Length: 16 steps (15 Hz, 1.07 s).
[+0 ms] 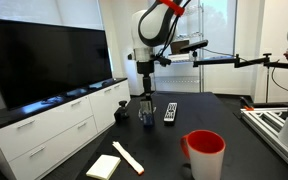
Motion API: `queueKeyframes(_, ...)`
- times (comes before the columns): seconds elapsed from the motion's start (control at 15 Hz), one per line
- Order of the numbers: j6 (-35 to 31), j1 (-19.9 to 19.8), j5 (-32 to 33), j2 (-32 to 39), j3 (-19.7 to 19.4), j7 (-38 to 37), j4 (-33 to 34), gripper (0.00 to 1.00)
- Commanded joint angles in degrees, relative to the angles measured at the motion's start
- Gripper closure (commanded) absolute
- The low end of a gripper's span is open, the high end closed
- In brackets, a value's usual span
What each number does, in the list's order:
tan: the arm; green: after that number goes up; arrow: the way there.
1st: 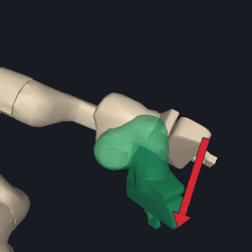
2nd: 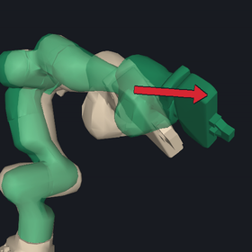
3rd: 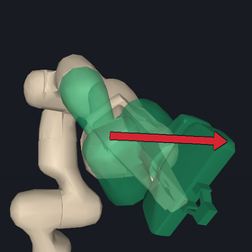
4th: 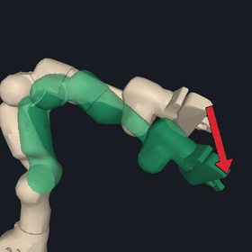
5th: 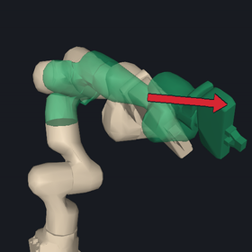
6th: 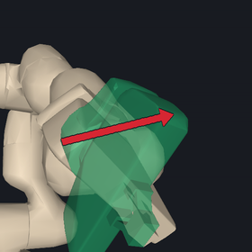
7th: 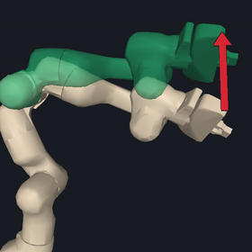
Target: Put the black object into the mug
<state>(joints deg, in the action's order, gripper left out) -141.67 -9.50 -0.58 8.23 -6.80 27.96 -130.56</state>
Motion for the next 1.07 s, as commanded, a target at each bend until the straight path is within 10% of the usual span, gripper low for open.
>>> queueKeyframes(0.0,-1.03,-1.08,-2.41,0.42,0.96,3.43,0.64,0.0)
queueKeyframes(1.0,3.55,-3.07,-5.98,4.91,2.42,4.25,6.27,0.0)
